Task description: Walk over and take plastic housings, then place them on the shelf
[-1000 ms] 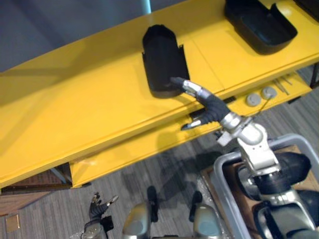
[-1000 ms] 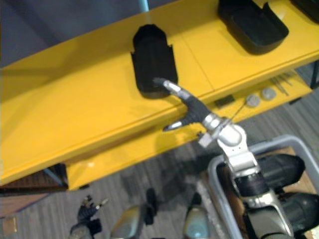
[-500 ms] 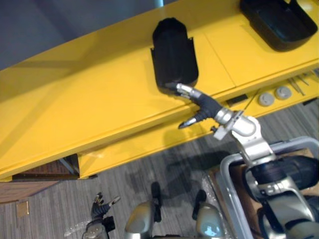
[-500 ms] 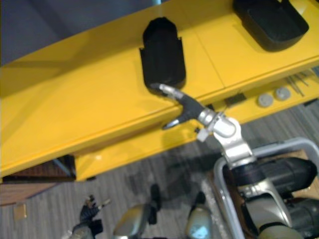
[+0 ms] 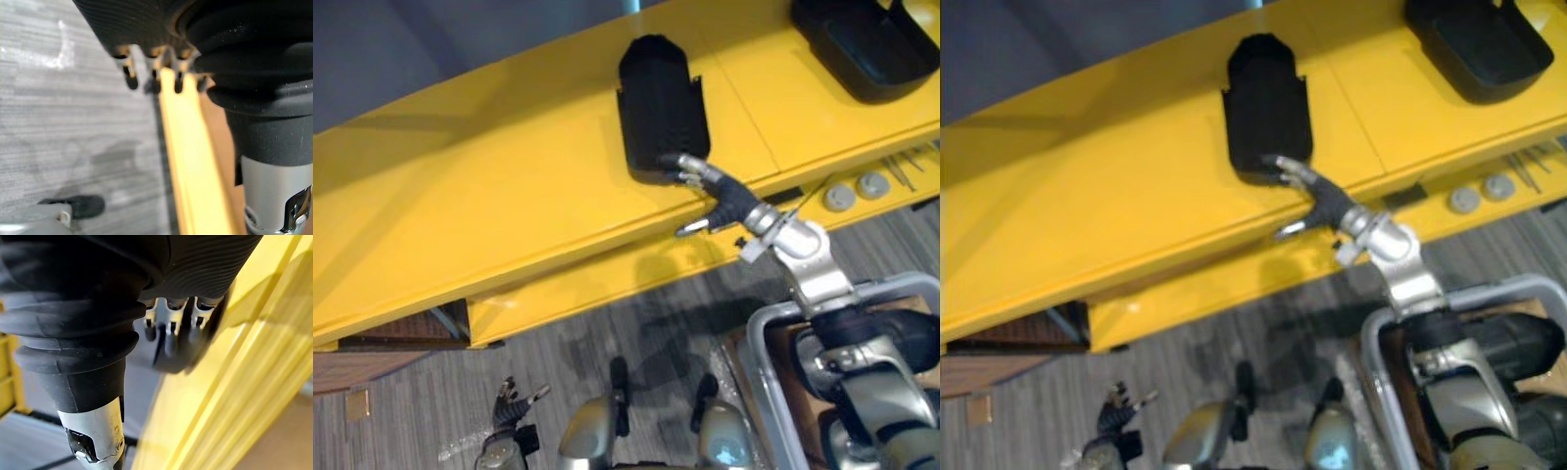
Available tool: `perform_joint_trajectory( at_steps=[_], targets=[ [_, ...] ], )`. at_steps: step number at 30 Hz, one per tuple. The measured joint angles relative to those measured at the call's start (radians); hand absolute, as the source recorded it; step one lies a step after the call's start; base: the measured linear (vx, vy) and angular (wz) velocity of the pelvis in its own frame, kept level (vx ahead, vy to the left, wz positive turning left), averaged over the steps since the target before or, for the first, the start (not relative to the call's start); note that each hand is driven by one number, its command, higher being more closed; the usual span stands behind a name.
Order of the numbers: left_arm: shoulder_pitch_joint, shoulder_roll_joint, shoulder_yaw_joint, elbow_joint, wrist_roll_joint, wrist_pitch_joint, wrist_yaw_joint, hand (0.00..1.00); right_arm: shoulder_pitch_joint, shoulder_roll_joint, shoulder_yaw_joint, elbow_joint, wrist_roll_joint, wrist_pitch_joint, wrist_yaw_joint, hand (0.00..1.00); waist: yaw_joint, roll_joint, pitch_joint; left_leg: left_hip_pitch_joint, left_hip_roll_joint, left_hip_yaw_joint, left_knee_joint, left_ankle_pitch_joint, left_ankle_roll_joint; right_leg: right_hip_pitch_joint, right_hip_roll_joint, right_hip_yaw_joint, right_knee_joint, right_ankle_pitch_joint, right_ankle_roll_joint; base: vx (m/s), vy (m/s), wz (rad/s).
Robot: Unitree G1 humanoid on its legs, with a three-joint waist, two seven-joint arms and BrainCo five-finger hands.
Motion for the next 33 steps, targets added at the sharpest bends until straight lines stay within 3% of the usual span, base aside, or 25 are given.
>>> perform_joint_trajectory(
  at_steps=[9,20,24,26,30,33],
  targets=[
    [0.011,0.000,-0.002,-0.030,0.000,0.002,0.000,0.00,-0.082,-0.050,-0.040,0.096,0.000,-0.008,-0.024,0.00,0.016,0.040,0.019,0.002,-0.004,-0.004,-0.007,0.009,0.002,-0.003,-0.006,-0.003,0.012,-0.002,-0.001,0.00,0.000,0.00],
    [0.014,-0.001,-0.010,-0.036,-0.001,0.002,-0.001,0.00,-0.152,-0.055,-0.045,0.211,0.000,-0.048,-0.040,0.00,0.022,0.044,0.020,0.003,-0.014,-0.011,-0.025,0.026,0.005,-0.016,-0.018,-0.007,0.033,-0.008,0.000,0.00,0.001,0.01],
    [0.028,-0.001,-0.010,-0.062,-0.001,0.000,-0.002,0.00,-0.162,-0.058,-0.048,0.204,0.000,-0.069,-0.010,0.00,0.021,0.046,0.021,0.004,-0.014,-0.011,-0.041,0.038,0.004,-0.026,-0.018,-0.007,0.040,-0.010,-0.002,0.00,0.000,0.00],
    [0.030,-0.001,-0.010,-0.062,-0.001,0.000,-0.003,0.00,-0.157,-0.059,-0.048,0.175,0.000,-0.068,0.006,0.00,0.021,0.046,0.021,0.010,-0.013,-0.009,-0.050,0.042,0.003,-0.025,-0.018,-0.005,0.041,-0.010,-0.002,0.01,0.001,-0.02],
    [0.029,-0.001,-0.010,-0.061,0.000,-0.002,-0.003,0.00,-0.051,-0.059,-0.086,-0.095,0.001,-0.055,0.017,0.00,0.017,0.045,0.021,0.020,-0.013,-0.001,-0.060,0.044,0.003,-0.021,-0.017,-0.002,0.038,-0.010,-0.002,0.01,0.002,-0.03],
    [0.033,-0.001,-0.008,-0.058,0.000,-0.003,-0.003,0.00,0.057,-0.053,-0.114,-0.243,0.001,-0.013,0.024,0.00,0.009,0.039,0.018,0.056,-0.012,0.004,-0.085,0.045,0.003,0.011,-0.013,-0.003,0.022,-0.009,0.000,0.04,0.006,-0.03]
  ],
)
